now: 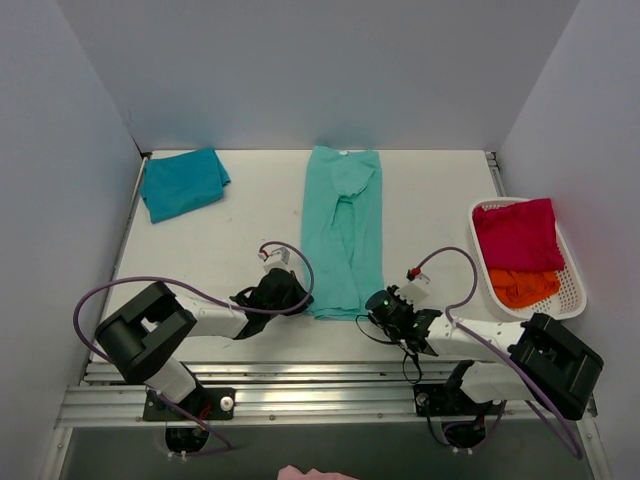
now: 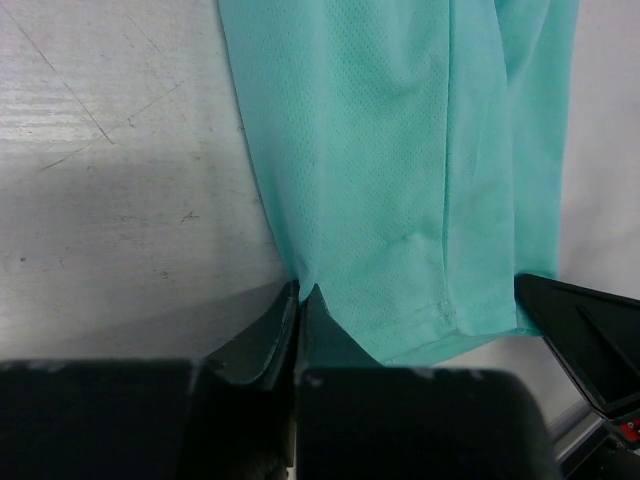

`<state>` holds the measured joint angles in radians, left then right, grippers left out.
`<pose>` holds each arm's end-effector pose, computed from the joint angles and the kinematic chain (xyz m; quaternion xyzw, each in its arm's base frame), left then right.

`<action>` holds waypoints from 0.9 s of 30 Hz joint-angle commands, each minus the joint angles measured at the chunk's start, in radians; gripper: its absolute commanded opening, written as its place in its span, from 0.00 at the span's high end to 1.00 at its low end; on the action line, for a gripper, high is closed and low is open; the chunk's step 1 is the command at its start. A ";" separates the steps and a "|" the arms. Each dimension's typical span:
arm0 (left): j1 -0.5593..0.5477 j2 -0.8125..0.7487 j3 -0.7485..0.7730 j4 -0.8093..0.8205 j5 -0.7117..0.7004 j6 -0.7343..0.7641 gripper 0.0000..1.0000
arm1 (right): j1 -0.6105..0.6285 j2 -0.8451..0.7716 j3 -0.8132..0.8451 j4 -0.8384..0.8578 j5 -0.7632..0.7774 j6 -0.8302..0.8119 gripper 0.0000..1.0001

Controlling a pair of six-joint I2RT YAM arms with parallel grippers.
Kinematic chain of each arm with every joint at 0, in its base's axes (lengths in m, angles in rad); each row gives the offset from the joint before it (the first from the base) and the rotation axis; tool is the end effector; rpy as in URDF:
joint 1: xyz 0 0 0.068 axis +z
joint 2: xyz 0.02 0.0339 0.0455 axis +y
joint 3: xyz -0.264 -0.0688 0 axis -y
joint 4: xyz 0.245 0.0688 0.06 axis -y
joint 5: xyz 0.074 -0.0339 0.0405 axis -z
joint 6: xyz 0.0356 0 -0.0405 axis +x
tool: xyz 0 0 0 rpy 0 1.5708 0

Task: Fold and stack the t-shirts
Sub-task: Grab the bottom of the folded rectangular tshirt with both arms, then fold the folded rectangular tshirt in 1/3 of the way

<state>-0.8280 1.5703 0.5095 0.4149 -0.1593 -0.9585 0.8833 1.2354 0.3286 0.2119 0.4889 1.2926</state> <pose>0.1929 -0.2017 0.1273 -0.0936 0.8879 -0.3019 0.3343 0.1477 0.1535 0.1393 0.2791 0.8395 0.2627 0.3852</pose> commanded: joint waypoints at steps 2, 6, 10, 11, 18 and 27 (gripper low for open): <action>-0.014 -0.003 -0.020 -0.060 0.018 0.014 0.98 | -0.006 -0.059 0.000 -0.113 0.020 -0.018 1.00; -0.028 -0.108 -0.058 -0.114 0.003 0.003 0.98 | -0.006 -0.149 0.007 -0.207 0.049 -0.038 1.00; -0.046 -0.206 -0.081 -0.197 -0.022 0.001 0.98 | -0.001 -0.230 0.010 -0.311 0.053 -0.042 1.00; -0.048 -0.222 -0.085 -0.223 -0.026 0.000 0.98 | 0.000 -0.249 0.010 -0.316 0.053 -0.042 1.00; -0.048 -0.369 -0.057 -0.343 -0.066 0.007 0.98 | 0.017 -0.215 0.085 -0.309 0.050 -0.075 1.00; -0.031 -0.409 0.150 -0.496 -0.152 0.069 0.98 | 0.022 -0.099 0.265 -0.307 0.111 -0.180 1.00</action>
<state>-0.8711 1.1831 0.5728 -0.0277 -0.2485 -0.9314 0.9058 1.1160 0.5140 -0.0597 0.5114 1.1763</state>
